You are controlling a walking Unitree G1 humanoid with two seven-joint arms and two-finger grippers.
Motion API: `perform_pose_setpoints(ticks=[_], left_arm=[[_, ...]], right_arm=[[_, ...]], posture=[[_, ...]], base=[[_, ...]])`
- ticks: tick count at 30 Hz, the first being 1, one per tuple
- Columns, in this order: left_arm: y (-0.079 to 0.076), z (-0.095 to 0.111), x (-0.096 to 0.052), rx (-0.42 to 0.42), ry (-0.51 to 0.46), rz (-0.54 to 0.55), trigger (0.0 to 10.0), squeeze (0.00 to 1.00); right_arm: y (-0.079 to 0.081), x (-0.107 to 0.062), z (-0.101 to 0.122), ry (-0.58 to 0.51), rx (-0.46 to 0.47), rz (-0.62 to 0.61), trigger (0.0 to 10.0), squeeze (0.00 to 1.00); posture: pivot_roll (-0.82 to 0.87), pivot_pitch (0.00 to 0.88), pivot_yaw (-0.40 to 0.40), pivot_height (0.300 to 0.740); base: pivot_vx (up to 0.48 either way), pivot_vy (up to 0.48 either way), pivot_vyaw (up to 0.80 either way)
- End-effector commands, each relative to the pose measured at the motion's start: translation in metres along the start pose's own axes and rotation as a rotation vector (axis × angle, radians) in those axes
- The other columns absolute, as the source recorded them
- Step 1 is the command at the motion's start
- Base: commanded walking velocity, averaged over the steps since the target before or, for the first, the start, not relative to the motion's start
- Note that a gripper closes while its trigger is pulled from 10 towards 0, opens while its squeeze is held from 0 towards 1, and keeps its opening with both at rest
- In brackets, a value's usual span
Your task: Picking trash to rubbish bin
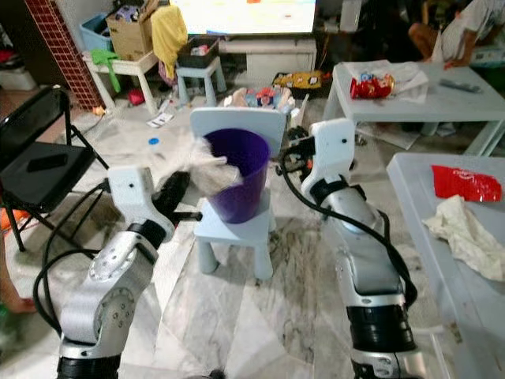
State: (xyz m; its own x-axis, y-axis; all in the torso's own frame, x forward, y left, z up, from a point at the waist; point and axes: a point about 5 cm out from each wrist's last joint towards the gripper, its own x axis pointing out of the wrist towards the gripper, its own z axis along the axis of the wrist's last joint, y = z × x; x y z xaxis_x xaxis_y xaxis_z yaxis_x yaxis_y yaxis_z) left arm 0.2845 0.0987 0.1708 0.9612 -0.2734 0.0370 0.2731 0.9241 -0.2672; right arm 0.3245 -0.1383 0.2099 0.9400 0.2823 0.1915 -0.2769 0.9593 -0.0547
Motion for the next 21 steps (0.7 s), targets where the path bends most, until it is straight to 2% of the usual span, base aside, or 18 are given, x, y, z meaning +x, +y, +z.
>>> perform_pose_setpoints(ticks=[1, 13, 21], left_arm=[[0.0032, 0.0016, -0.0005, 0.001, -0.004, 0.016, 0.0, 0.00], [0.0024, 0.0016, 0.0002, 0.004, -0.004, 0.011, 0.0, 0.00], [0.0016, 0.0048, 0.0015, -0.002, -0.036, 0.007, 0.1, 0.00]], right_arm=[[0.0017, 0.0020, 0.0030, -0.013, 0.012, 0.003, 0.0, 0.00], [0.0010, 0.0023, 0.0036, -0.016, 0.012, -0.001, 0.0, 0.00], [0.0009, 0.0028, 0.0036, -0.018, 0.012, -0.004, 0.0, 0.00]], posture=[[0.09, 0.024, -0.004, 0.740], [0.09, 0.021, -0.002, 0.740], [0.09, 0.017, -0.004, 0.740]], base=[[0.000, 0.480, 0.00], [0.000, 0.480, 0.00], [0.000, 0.000, 0.00]])
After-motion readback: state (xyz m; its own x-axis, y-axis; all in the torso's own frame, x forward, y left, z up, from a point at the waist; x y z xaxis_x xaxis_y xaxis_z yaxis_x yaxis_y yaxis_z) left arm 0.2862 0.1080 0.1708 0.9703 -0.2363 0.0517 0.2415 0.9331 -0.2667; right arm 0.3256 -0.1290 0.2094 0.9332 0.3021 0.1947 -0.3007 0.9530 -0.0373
